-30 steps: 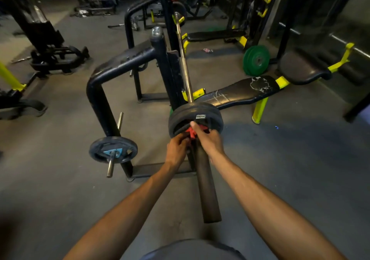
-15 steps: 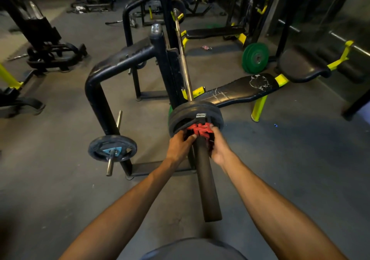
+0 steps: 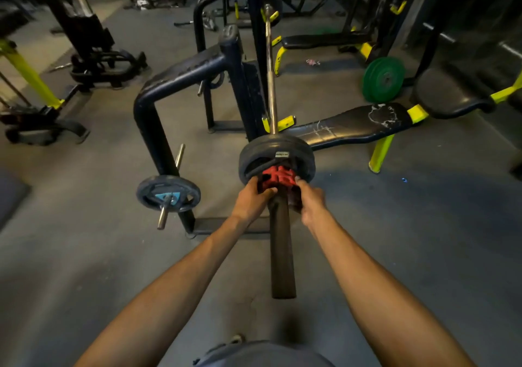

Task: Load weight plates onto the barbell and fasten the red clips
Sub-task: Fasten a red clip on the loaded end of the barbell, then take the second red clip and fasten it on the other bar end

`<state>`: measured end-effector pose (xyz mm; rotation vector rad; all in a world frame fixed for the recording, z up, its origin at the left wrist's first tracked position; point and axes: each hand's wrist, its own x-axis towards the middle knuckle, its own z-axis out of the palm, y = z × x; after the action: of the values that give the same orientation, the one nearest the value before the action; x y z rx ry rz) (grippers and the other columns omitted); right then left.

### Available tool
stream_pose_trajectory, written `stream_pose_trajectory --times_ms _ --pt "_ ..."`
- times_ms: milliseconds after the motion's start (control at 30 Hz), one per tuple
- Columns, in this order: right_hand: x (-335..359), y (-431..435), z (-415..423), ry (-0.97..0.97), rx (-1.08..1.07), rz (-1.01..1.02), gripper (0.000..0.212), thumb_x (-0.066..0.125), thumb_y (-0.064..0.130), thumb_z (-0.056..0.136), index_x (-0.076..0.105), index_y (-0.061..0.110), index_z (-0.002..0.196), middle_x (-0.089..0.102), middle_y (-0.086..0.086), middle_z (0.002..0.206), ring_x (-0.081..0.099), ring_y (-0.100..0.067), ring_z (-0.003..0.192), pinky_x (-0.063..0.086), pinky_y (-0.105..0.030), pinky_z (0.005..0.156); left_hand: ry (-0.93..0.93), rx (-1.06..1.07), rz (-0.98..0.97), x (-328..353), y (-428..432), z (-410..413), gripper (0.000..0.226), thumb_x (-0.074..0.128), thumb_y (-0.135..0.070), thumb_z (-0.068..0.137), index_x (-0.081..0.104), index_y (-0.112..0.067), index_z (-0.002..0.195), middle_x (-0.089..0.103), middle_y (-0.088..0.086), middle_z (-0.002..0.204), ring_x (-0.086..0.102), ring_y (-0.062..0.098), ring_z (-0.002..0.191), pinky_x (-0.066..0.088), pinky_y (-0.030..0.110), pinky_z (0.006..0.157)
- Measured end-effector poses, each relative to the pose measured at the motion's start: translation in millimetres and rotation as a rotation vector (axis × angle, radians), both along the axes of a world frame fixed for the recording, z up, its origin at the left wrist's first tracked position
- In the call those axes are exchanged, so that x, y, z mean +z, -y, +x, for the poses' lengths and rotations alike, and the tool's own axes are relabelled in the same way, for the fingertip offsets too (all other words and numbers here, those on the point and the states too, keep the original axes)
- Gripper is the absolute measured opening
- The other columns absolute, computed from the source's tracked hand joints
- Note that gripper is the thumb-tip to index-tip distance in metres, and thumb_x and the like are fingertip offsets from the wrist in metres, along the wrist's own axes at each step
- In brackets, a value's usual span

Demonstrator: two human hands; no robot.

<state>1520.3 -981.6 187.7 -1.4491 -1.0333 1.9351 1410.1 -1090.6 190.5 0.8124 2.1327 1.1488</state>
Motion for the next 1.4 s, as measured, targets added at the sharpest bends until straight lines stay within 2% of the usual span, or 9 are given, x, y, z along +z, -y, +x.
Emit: stream_pose_trajectory --times_ms 67,167,300,433,667,800,900,1067,1400 --pt "0 11 9 0.174 -0.066 0.259 0.021 0.066 0.034 0.09 0.07 0.013 0.089 0.074 -0.013 0.091 0.067 -0.026 0.081 0.053 -0.038 0.073 -0.034 0.044 0.018 9 19 11 0.042 0.069 -0.036 0.088 0.061 -0.019 0.126 0.07 0.0 0.116 0.065 0.016 0.11 0.05 0.032 0.089" --pt "11 44 25 0.218 -0.043 0.561 0.018 0.065 0.02 0.091 0.066 0.01 0.105 0.072 -0.008 0.101 0.066 -0.017 0.087 0.05 -0.023 0.076 -0.034 0.052 0.043 9 61 18 0.039 0.068 -0.031 0.093 0.061 -0.018 0.129 0.067 -0.002 0.122 0.062 0.009 0.117 0.051 0.031 0.099" --pt "19 96 22 0.144 0.141 0.778 0.017 0.063 0.015 0.087 0.065 0.013 0.104 0.07 -0.004 0.1 0.066 -0.009 0.084 0.049 -0.014 0.075 0.01 0.038 0.023 5 126 9 0.035 0.067 -0.027 0.095 0.062 -0.018 0.128 0.068 -0.007 0.12 0.063 0.0 0.11 0.048 0.015 0.096" --pt "24 144 -20 0.114 0.393 0.918 0.013 0.066 0.01 0.086 0.065 0.015 0.099 0.066 0.003 0.095 0.062 0.004 0.085 0.048 -0.012 0.077 -0.01 0.101 0.022 -3 180 -27 0.032 0.067 -0.031 0.094 0.066 -0.021 0.125 0.07 -0.011 0.115 0.064 -0.002 0.107 0.05 0.018 0.093" --pt "-8 226 -167 0.243 0.923 0.808 0.016 0.069 0.019 0.09 0.067 0.013 0.105 0.065 0.005 0.092 0.056 0.006 0.077 0.039 -0.001 0.063 -0.022 0.242 0.008 -19 288 -137 0.028 0.068 -0.031 0.094 0.068 -0.022 0.121 0.073 -0.008 0.111 0.068 0.001 0.1 0.052 0.018 0.09" --pt "-18 274 -243 0.306 1.091 0.791 0.019 0.072 0.02 0.089 0.068 0.008 0.104 0.064 0.003 0.091 0.058 -0.006 0.075 0.04 -0.014 0.065 -0.026 0.292 -0.089 -20 355 -199 0.028 0.067 -0.028 0.095 0.066 -0.02 0.122 0.07 -0.004 0.115 0.067 0.009 0.098 0.048 0.013 0.082" --pt "-30 303 -301 0.311 1.184 0.773 0.021 0.073 0.021 0.088 0.068 0.008 0.103 0.067 0.001 0.092 0.062 -0.014 0.084 0.047 -0.027 0.078 0.0 0.295 -0.148 -27 393 -247 0.034 0.067 -0.028 0.095 0.064 -0.017 0.126 0.068 0.001 0.126 0.068 0.014 0.106 0.052 0.027 0.091" --pt "-47 328 -401 0.35 1.298 0.759 0.023 0.073 0.028 0.088 0.069 0.012 0.104 0.068 0.002 0.095 0.065 -0.016 0.093 0.052 -0.034 0.088 0.042 0.326 -0.212 -39 424 -334 0.038 0.065 -0.032 0.096 0.062 -0.016 0.131 0.066 0.001 0.13 0.066 0.012 0.108 0.052 0.026 0.09" --pt "-88 289 -657 0.392 1.382 0.659 0.026 0.068 0.033 0.093 0.067 0.014 0.112 0.066 0.001 0.102 0.065 -0.019 0.1 0.052 -0.032 0.086 0.047 0.279 -0.336 -70 392 -600 0.039 0.066 -0.032 0.096 0.061 -0.014 0.131 0.067 0.003 0.127 0.066 0.016 0.109 0.052 0.031 0.095"
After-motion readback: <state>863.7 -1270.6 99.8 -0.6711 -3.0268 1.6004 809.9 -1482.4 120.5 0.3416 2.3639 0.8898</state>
